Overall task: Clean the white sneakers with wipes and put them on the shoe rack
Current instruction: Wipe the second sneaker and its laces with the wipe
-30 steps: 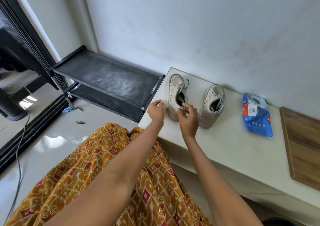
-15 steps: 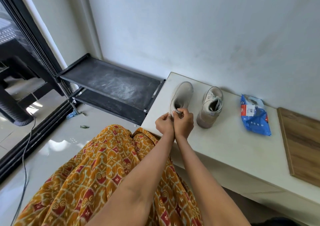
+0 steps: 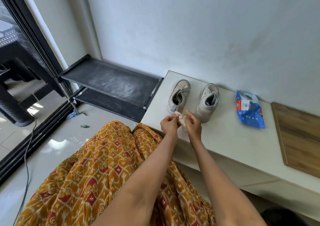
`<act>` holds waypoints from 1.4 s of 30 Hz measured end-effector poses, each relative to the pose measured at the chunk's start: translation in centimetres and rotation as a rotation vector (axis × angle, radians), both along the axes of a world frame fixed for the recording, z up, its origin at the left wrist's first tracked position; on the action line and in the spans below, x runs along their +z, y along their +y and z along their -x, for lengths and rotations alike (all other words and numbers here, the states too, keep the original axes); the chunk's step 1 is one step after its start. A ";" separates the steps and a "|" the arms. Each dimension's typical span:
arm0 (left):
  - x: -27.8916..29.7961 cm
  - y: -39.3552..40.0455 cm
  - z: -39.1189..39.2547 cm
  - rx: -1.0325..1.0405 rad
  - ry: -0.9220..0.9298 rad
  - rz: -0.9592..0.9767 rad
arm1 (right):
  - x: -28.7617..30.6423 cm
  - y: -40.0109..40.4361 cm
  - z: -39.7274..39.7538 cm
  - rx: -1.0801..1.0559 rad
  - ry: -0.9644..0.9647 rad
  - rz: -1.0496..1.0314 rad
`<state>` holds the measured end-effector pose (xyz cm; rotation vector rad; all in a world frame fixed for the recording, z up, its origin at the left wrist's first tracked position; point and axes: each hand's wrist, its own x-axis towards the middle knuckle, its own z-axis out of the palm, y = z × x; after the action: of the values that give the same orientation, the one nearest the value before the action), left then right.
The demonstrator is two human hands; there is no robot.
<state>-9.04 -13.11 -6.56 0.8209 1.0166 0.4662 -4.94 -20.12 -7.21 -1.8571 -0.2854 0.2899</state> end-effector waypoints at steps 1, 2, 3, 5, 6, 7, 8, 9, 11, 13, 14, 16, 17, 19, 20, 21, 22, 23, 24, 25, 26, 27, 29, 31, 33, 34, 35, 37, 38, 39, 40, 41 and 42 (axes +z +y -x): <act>-0.1 0.2 0.1 -0.042 0.016 -0.052 | -0.5 -0.5 0.1 0.069 0.047 -0.031; -0.2 0.5 0.1 -0.100 0.049 -0.135 | -0.9 -0.7 0.1 0.134 0.079 -0.054; -0.2 0.8 0.2 -0.166 0.104 -0.249 | -1.2 -0.9 -0.1 0.175 0.104 -0.065; 0.0 1.4 0.6 -0.271 0.248 -0.587 | -1.1 -0.8 -0.4 0.183 0.140 -0.080; 0.2 1.8 0.7 -0.283 0.292 -0.792 | -1.0 -0.6 -0.6 0.160 0.142 -0.080; 0.4 2.1 0.8 -0.275 0.299 -0.993 | -0.9 -0.4 -0.8 0.123 0.140 -0.084; 0.6 2.5 0.8 -0.266 0.280 -1.174 | -0.7 -0.1 -1.1 0.075 0.138 -0.093; 0.9 2.9 0.6 -0.274 0.258 -1.337 | -0.5 0.3 -1.3 0.020 0.133 -0.097; 1.2 3.8 -0.2 -0.357 0.260 -1.608 | -0.2 1.1 -1.5 -0.094 0.119 -0.090; 1.8 4.7 -1.2 -0.501 0.320 -1.788 | -0.3 1.7 -1.6 -0.174 0.104 -0.085; 2.3 5.0 -1.5 -0.589 0.350 -1.825 | -0.5 1.9 -1.7 -0.199 0.088 -0.075; 3.3 5.4 -2.0 -0.735 0.384 -1.832 | -0.9 2.0 -1.6 -0.239 0.058 -0.031; 3.6 5.9 -2.3 -0.772 0.393 -1.840 | -1.0 2.0 -1.6 -0.250 0.046 -0.007; 4.3 7.2 -2.4 -0.817 0.398 -1.915 | -1.3 2.2 -1.5 -0.265 0.023 0.029; 4.4 7.9 -2.1 -0.835 0.394 -1.964 | -1.4 2.4 -1.6 -0.279 0.015 0.045; 4.4 8.8 -1.7 -0.834 0.374 -2.003 | -1.4 2.5 -1.6 -0.297 0.011 0.058; 4.2 9.9 -1.1 -0.807 0.354 -2.028 | -1.4 2.8 -1.7 -0.317 0.011 0.066; 3.9 11.1 -0.4 -0.763 0.348 -2.038 | -1.3 3.0 -1.7 -0.336 0.013 0.069; 3.6 12.6 0.6 -0.723 0.367 -2.038 | -1.2 3.4 -1.6 -0.351 0.015 0.068; 3.4 14.0 1.5 -0.694 0.396 -2.033 | -1.0 3.8 -1.6 -0.364 0.006 0.065; 3.1 15.2 2.2 -0.667 0.422 -2.029 | -0.8 4.2 -1.5 -0.372 -0.016 0.062; 2.9 16.4 2.8 -0.645 0.447 -2.016 | -0.6 4.7 -1.5 -0.374 -0.042 0.062; 2.7 18.0 3.5 -0.622 0.479 -1.986 | -0.3 5.7 -1.7 -0.382 -0.086 0.067; 2.6 18.5 3.7 -0.629 0.466 -1.979 | 0.1 6.9 -2.1 -0.404 -0.134 0.091; 2.5 18.3 3.8 -0.633 0.429 -1.975 | 0.8 8.3 -2.6 -0.360 -0.219 0.124; 2.5 18.0 3.9 -0.642 0.402 -1.979 | 1.2 9.1 -2.7 -0.272 -0.288 0.163; 2.5 17.5 3.9 -0.652 0.368 -1.986 | 1.2 9.8 -2.7 -0.140 -0.371 0.221; 2.2 16.5 4.0 -0.651 0.310 -1.981 | 0.5 10.6 -2.5 0.105 -0.510 0.379; 2.0 16.2 4.0 -0.638 0.288 -1.967 | 0.0 10.5 -2.6 0.149 -0.545 0.442; 1.8 16.0 3.9 -0.623 0.274 -1.952 | -0.4 10.1 -2.8 0.155 -0.563 0.480; 1.6 15.9 3.9 -0.609 0.273 -1.942 | -0.5 9.6 -3.2 0.159 -0.588 0.513; 1.4 15.9 3.9 -0.600 0.281 -1.934 | -0.3 9.0 -3.7 0.179 -0.624 0.551; 1.4 15.9 3.8 -0.599 0.291 -1.926 | 0.0 8.5 -4.4 0.213 -0.665 0.598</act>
<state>-12.86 2.82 -5.20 2.8473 0.2123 0.7449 -0.59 -11.62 -7.20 -2.4845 -0.9355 -0.1335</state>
